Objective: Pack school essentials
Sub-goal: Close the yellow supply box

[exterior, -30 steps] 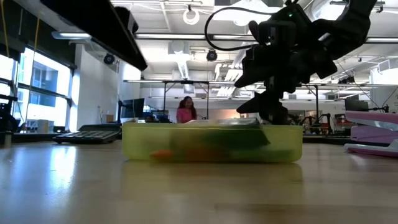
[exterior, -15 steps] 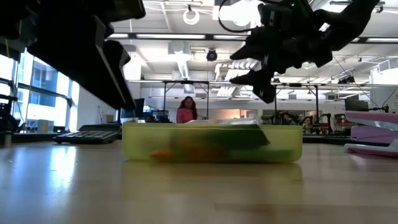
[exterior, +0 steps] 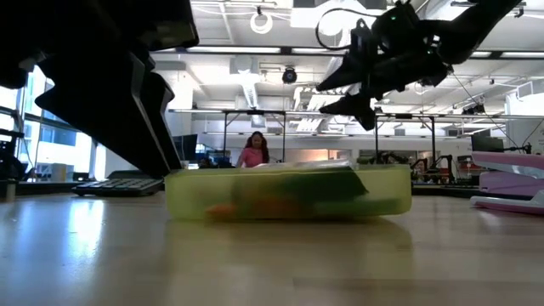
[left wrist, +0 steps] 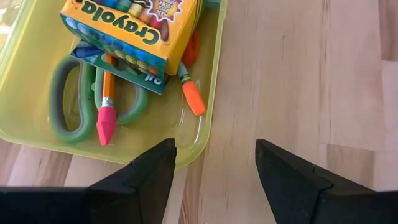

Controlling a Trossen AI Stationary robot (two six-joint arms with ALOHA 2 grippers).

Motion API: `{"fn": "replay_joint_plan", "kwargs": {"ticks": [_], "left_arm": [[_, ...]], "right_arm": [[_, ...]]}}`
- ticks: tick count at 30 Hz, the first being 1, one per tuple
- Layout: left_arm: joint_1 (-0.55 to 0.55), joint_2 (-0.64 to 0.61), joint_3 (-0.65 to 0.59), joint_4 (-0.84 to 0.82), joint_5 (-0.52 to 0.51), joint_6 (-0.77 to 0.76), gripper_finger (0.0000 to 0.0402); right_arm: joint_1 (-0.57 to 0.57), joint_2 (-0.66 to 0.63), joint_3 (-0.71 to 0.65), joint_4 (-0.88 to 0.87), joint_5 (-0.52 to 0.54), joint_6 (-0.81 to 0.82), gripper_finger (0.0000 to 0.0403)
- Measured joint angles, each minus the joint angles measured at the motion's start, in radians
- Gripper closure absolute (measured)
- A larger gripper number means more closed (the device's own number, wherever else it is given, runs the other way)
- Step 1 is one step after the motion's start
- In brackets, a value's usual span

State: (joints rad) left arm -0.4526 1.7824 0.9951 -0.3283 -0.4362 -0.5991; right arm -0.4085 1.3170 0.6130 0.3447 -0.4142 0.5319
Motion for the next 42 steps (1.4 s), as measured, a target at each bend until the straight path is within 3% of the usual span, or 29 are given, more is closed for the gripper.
{"fn": "replay_joint_plan", "kwargs": {"ticks": [10, 16, 21, 31, 37, 42], "left_arm": [[-0.001, 0.003, 0.014, -0.011, -0.028, 0.054, 0.019], [-0.007, 0.004, 0.061, -0.033, -0.044, 0.105, 0.019], [-0.04, 0.004, 0.094, -0.053, -0.035, 0.105, 0.02], [-0.08, 0.003, 0.094, -0.05, -0.012, 0.059, 0.0309], [-0.077, 0.008, 0.095, -0.038, 0.031, 0.052, 0.0387], [-0.076, 0.03, 0.095, -0.032, 0.034, 0.051, 0.0394]], "right_arm": [[-0.043, 0.003, 0.174, -0.371, 0.133, -0.222, 0.0195], [-0.051, 0.003, 0.196, -0.477, 0.216, -0.28, 0.0197], [-0.059, 0.046, 0.196, -0.526, 0.242, -0.298, 0.0241], [-0.058, 0.199, 0.196, -0.505, 0.238, -0.306, 0.0393], [-0.058, 0.233, 0.196, -0.494, 0.237, -0.305, 0.0384], [-0.056, 0.243, 0.196, -0.497, 0.237, -0.305, 0.0383]]}}
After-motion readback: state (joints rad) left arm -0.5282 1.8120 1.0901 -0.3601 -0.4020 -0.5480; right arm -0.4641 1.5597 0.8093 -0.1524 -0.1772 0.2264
